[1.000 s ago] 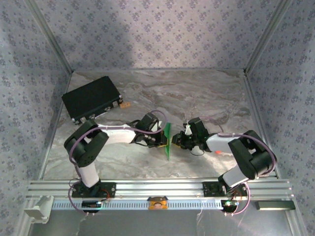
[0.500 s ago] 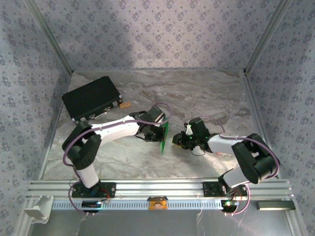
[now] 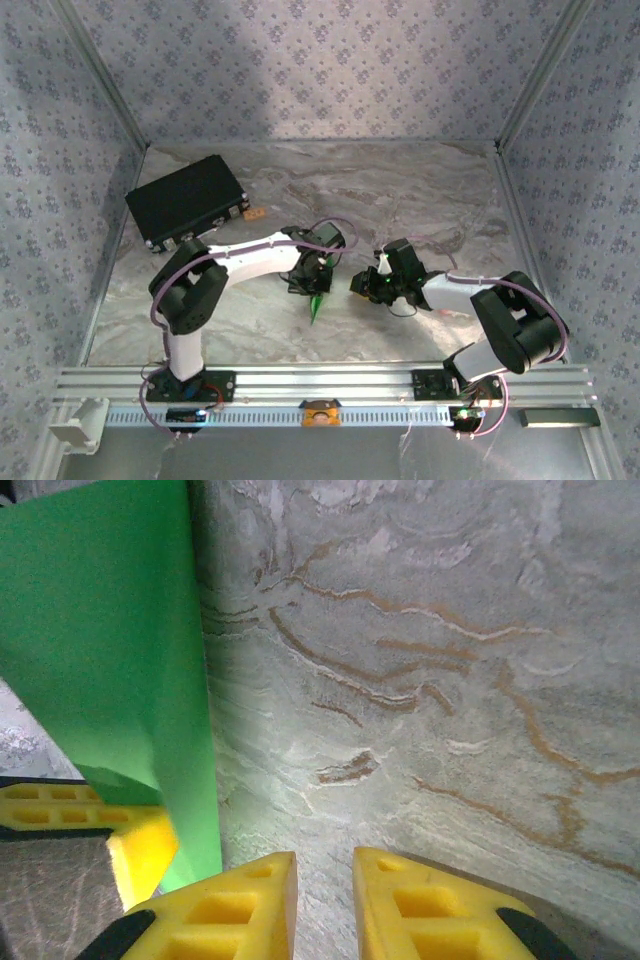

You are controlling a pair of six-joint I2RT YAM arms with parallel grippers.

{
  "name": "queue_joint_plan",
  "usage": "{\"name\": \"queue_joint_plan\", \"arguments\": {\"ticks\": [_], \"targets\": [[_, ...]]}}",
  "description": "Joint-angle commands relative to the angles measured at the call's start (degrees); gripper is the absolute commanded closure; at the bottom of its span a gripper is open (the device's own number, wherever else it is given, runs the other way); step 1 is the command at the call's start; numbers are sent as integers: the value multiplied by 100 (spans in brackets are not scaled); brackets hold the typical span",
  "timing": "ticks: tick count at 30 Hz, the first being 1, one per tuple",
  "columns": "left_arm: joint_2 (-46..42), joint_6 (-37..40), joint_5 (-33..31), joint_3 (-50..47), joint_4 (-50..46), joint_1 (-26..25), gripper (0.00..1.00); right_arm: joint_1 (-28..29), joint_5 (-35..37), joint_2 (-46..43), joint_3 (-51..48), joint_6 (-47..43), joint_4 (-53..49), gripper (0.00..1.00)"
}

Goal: Fold a paper plane with a square sheet of paper (pick it up from the middle)
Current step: Turn over a paper plane at the center of the table.

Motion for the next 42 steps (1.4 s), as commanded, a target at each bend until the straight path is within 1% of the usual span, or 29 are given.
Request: {"name": "queue_joint_plan", "arguments": {"ticks": [1, 9, 14, 27, 37, 42], "targets": [[85, 67, -172, 191, -268, -44, 98, 19, 104, 11, 40, -68, -142, 76], [115, 32, -265, 174, -160, -96, 91, 19, 87, 58, 57, -84, -141, 76], [117, 31, -274, 156, -91, -116, 89, 28, 89, 62, 47, -86, -122, 76], [106, 3, -249, 182, 40, -174, 88, 34, 61, 110, 57, -79, -86, 76], [97, -3, -195, 174, 147, -200, 83, 61, 68, 103, 47, -65, -65, 76], [139, -4, -190, 177, 177, -209, 83, 70, 67, 103, 54, -60, -60, 76]]}}
